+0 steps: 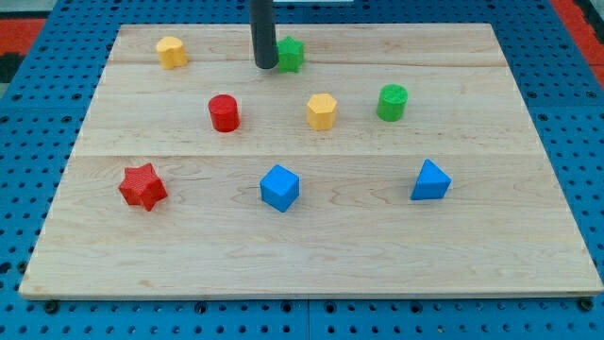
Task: Move the green star right to the yellow hexagon
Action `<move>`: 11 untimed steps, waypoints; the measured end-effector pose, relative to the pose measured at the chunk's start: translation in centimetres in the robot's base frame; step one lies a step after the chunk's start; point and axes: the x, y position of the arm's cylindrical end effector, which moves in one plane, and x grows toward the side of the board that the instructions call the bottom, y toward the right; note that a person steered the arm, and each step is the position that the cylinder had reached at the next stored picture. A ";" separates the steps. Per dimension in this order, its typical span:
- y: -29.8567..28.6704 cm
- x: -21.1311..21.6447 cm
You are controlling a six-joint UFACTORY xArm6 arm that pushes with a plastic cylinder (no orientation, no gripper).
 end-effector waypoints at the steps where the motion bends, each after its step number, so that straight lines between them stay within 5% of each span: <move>1: -2.0 -2.6; 3: 7.0 -1.7; 5: 9.2 1.1; 6: 10.4 -0.9; 8: 8.8 6.6; 11: 16.2 14.5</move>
